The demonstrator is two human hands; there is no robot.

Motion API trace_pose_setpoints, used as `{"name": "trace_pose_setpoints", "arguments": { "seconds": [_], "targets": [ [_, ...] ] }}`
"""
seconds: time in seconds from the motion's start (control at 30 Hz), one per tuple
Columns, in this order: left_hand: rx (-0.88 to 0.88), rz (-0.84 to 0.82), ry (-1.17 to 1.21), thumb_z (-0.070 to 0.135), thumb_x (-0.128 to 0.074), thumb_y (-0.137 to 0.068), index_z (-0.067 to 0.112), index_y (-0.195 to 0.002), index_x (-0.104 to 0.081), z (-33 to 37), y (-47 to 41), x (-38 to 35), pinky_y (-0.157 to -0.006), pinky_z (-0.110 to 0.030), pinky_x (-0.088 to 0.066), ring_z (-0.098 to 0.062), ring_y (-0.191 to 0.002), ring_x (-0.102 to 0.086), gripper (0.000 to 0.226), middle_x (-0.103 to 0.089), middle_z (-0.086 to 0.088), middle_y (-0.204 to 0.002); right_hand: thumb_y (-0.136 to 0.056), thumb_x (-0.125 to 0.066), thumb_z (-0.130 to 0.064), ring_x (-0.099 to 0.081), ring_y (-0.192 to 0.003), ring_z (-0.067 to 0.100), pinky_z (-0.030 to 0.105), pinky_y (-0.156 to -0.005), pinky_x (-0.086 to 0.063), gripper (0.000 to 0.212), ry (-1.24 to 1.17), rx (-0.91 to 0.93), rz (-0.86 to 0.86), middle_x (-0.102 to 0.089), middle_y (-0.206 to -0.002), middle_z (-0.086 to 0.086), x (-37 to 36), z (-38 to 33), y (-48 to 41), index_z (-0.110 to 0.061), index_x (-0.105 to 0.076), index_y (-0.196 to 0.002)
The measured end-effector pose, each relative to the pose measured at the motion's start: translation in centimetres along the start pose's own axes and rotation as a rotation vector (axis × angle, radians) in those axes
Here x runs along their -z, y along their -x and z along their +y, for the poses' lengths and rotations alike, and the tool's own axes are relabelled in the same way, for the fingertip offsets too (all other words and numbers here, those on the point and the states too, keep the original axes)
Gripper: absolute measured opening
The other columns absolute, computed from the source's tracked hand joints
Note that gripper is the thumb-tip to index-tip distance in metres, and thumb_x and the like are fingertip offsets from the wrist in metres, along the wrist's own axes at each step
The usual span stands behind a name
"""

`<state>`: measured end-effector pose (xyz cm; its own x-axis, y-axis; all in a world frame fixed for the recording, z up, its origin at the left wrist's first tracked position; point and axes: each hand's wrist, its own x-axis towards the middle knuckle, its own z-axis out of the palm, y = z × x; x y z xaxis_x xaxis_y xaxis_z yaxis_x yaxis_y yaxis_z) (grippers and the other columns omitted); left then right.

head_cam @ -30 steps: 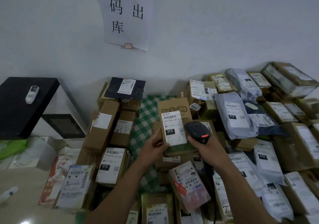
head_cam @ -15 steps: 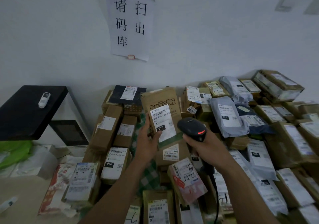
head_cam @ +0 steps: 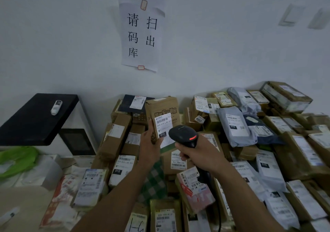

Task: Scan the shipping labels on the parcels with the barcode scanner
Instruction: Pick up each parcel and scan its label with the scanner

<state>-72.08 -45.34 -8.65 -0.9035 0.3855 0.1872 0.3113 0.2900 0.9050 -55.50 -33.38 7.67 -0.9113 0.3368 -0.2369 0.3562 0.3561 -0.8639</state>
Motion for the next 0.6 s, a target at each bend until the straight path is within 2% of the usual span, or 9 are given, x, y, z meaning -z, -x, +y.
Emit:
{"name": "trace_pose_setpoints", "arguments": {
  "seconds": [0.07, 0.17, 0.27, 0.37, 0.47, 0.6],
  "targets": [
    [-0.002, 0.006, -0.005, 0.049, -0.059, -0.092, 0.040, -0.153, -0.040, 1.7, 0.6, 0.6, -0.095, -0.043, -0.060, -0.016, -0.127, -0.060, 0.064, -0.063, 0.009, -0.137, -0.097, -0.069, -0.036, -0.073, -0.081, 0.012, 0.026, -0.070, -0.055, 0.017, 0.002, 0.002, -0.010, -0.074, -0.091, 0.010, 0.0, -0.2, 0.1, -0.029, -0.064, -0.112],
    [-0.041, 0.015, 0.026, 0.034, -0.062, -0.093, 0.028, -0.150, -0.046, 2.3, 0.8, 0.9, -0.089, -0.021, -0.058, -0.009, -0.119, -0.065, 0.060, -0.065, 0.007, -0.137, -0.098, -0.067, -0.036, -0.069, -0.079, 0.012, 0.026, -0.069, -0.055, 0.017, 0.019, 0.011, -0.032, -0.073, -0.090, 0.012, 0.0, -0.3, 0.1, -0.027, -0.064, -0.113],
    [-0.048, 0.023, 0.022, 0.030, -0.064, -0.097, 0.034, -0.154, -0.040, 2.4, 0.9, 1.1, -0.093, -0.025, -0.057, -0.006, -0.122, -0.061, 0.063, -0.063, 0.012, -0.137, -0.099, -0.066, -0.035, -0.070, -0.081, 0.015, 0.025, -0.069, -0.055, 0.013, 0.024, 0.025, -0.047, -0.073, -0.091, 0.011, 0.1, -0.4, 0.0, -0.032, -0.063, -0.112],
    [-0.070, 0.049, 0.043, 0.014, -0.067, -0.099, 0.041, -0.150, -0.035, 2.0, 0.8, 1.1, -0.083, -0.011, -0.053, 0.012, -0.114, -0.060, 0.066, -0.061, 0.022, -0.128, -0.100, -0.066, -0.036, -0.068, -0.079, 0.012, 0.026, -0.070, -0.055, 0.018, 0.021, 0.029, -0.052, -0.073, -0.090, 0.011, 0.1, -0.2, -0.2, -0.027, -0.064, -0.115],
    [-0.077, 0.053, 0.025, 0.025, -0.065, -0.099, 0.060, -0.147, -0.030, 1.9, 0.6, 1.3, -0.086, -0.025, -0.059, -0.003, -0.117, -0.064, 0.070, -0.064, 0.013, -0.132, -0.098, -0.068, -0.040, -0.072, -0.082, 0.006, 0.025, -0.070, -0.056, 0.022, -0.017, 0.007, -0.030, -0.076, -0.090, 0.001, 0.1, 0.3, -0.7, -0.035, -0.063, -0.119],
    [0.063, 0.016, 0.000, 0.030, -0.069, -0.097, 0.051, -0.148, -0.039, 1.2, -0.6, 2.7, -0.086, -0.039, -0.063, -0.015, -0.115, -0.066, 0.063, -0.061, 0.002, -0.134, -0.097, -0.070, -0.042, -0.074, -0.087, 0.005, 0.026, -0.069, -0.058, 0.026, -0.035, -0.023, -0.011, -0.078, -0.098, -0.008, 0.3, 1.3, -1.6, -0.040, -0.060, -0.120]
  ]
}}
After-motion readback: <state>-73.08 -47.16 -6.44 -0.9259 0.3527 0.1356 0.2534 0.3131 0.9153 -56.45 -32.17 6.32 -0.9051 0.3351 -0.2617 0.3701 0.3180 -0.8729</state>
